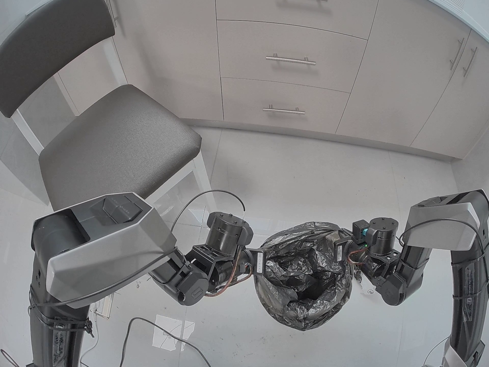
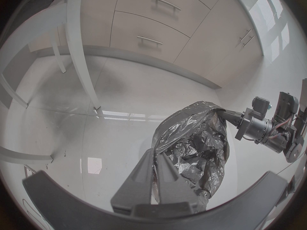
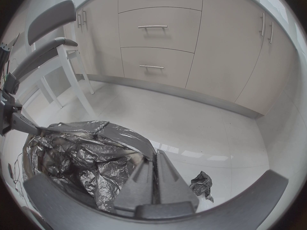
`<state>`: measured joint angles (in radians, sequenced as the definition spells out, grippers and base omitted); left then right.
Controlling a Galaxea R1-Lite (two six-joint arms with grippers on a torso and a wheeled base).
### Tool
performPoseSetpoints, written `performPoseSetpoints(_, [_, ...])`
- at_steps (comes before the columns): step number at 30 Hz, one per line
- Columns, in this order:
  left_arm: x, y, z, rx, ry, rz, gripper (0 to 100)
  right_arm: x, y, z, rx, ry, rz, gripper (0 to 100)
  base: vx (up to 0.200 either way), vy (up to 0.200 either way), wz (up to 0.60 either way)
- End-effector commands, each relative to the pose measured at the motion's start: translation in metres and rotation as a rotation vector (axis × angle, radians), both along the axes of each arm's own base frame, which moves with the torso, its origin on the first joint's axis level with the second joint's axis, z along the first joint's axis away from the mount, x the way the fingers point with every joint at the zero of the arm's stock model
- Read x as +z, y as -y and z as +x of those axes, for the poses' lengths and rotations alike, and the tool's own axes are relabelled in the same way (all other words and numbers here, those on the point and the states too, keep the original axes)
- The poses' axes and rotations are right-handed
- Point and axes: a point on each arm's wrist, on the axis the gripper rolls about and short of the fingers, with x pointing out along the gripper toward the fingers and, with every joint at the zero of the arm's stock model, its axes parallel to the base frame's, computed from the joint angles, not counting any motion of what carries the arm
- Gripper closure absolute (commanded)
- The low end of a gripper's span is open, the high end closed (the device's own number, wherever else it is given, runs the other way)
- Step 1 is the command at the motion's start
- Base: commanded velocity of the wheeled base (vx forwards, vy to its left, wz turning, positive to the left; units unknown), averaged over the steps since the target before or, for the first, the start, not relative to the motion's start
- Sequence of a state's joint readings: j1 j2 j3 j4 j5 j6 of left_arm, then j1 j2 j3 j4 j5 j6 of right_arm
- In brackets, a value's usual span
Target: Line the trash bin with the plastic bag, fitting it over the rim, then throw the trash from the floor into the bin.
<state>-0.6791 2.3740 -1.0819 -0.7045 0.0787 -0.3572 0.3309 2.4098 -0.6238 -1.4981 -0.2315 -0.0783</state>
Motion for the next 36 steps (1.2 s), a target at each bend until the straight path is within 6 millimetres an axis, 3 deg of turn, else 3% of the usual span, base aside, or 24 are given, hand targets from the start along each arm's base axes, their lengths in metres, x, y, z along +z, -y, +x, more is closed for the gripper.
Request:
performPoseSetpoints(1, [-0.005, 0.001, 0.004, 0.000, -0.001, 0.009, 100, -0.002, 0.000, 0.007, -0.005, 0.010, 0.002, 100, 0.000, 0.000, 0.00])
performPoseSetpoints(20, [-0.016, 0.007, 0.010, -0.002, -0.075, 0.058, 100, -0.009, -0.008, 0.034, -0.002, 0.016, 0.011, 100, 0.000, 0.000, 0.00])
performPoseSetpoints(36, [-0.013, 0.014, 0.009, 0.012, -0.100, 0.058, 100, 0.002, -0.012, 0.053, -0.013, 0.053, 0.023, 100, 0.000, 0.000, 0.00])
